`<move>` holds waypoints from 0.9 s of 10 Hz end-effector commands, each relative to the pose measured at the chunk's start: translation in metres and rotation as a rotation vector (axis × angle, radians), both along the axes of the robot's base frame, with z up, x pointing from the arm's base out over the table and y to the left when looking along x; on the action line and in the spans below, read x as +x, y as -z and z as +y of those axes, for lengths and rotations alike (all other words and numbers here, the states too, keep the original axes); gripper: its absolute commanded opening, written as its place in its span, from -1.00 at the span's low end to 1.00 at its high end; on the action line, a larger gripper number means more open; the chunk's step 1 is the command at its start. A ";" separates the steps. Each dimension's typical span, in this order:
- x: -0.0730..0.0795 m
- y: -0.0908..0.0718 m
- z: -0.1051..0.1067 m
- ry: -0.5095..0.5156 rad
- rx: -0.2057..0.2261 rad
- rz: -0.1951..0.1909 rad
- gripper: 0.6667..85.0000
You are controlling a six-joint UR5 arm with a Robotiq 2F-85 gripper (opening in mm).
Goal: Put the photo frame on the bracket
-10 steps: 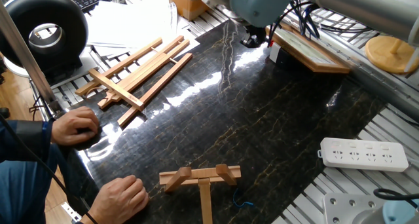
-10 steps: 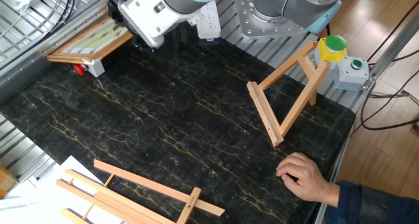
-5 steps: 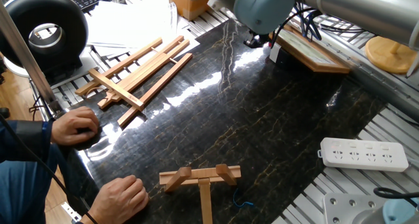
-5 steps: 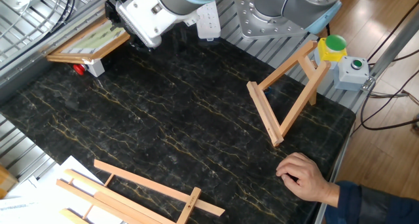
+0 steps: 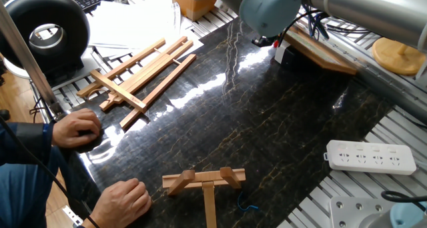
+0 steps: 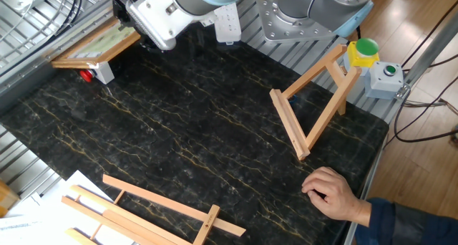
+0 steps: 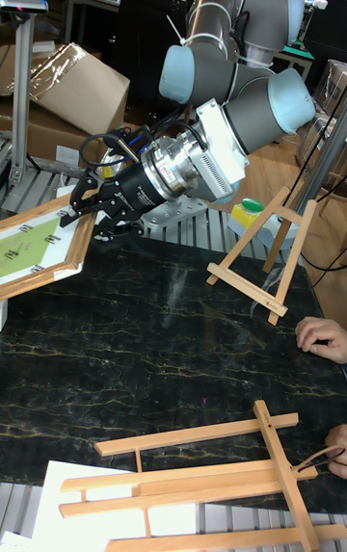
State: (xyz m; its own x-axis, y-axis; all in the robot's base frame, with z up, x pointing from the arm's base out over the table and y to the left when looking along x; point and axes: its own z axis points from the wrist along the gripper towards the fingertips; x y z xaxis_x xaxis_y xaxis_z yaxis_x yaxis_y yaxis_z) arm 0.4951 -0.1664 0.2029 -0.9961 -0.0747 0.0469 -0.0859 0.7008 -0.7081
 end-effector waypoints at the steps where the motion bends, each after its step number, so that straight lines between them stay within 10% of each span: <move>1: 0.001 -0.007 -0.010 -0.016 -0.021 0.007 -0.04; 9: 0.006 -0.016 -0.028 -0.053 -0.013 0.008 -0.29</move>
